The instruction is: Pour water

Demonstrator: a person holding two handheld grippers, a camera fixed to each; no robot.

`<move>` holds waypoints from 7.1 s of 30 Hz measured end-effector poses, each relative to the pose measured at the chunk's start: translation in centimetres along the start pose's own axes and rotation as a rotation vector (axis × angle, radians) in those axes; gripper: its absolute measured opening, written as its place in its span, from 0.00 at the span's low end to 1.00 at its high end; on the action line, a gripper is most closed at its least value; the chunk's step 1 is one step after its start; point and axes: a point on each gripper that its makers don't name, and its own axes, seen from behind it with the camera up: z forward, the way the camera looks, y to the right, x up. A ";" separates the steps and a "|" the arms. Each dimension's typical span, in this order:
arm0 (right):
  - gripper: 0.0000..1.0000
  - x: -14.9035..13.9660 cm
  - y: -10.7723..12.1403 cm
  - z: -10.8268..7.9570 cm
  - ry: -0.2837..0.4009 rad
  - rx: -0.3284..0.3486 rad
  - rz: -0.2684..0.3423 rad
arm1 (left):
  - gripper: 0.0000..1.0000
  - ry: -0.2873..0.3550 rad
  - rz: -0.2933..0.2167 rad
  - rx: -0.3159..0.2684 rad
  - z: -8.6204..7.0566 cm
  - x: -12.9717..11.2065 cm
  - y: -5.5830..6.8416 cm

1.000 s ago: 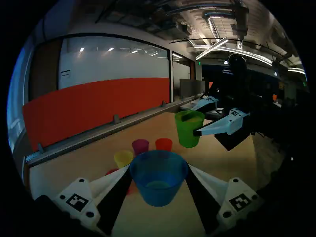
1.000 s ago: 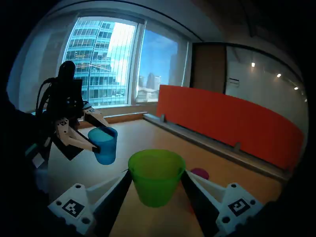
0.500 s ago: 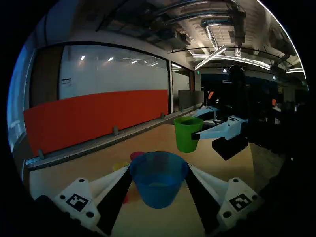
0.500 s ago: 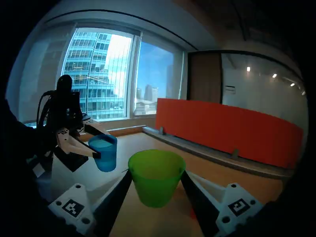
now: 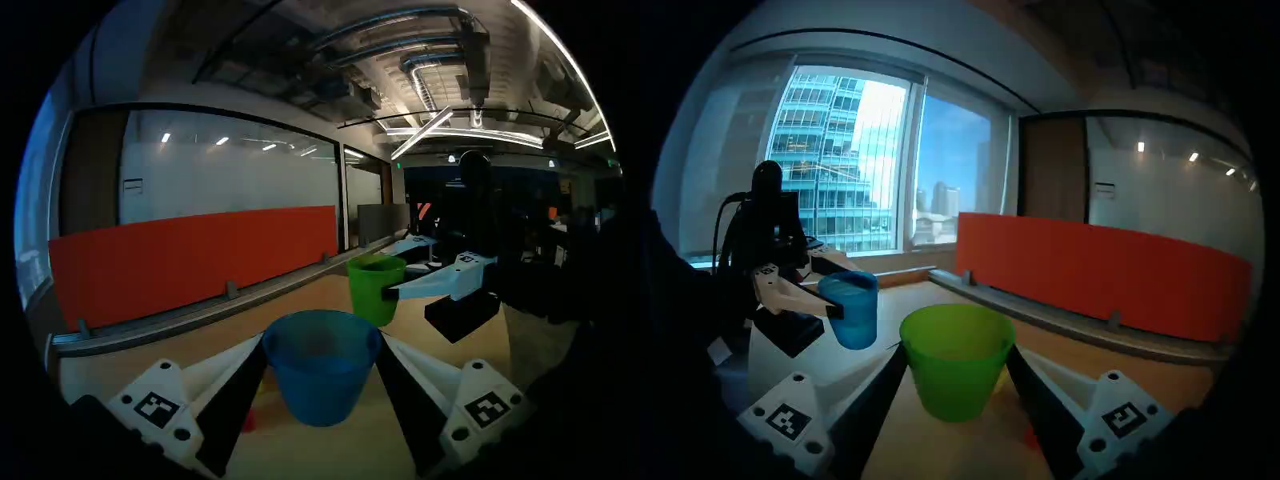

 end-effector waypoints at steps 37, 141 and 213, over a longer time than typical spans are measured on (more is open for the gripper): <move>0.89 -0.3 -2.5 0.0 0.005 0.083 0.013 | 0.88 0.072 0.116 0.073 -0.3 4.9 -1.6; 0.89 -1.6 -8.8 3.2 0.008 0.271 -0.010 | 0.88 0.070 0.880 0.160 2.5 11.2 -0.6; 0.89 -1.0 -8.2 2.8 0.023 0.267 -0.018 | 0.88 0.082 1.184 0.173 2.8 12.5 0.9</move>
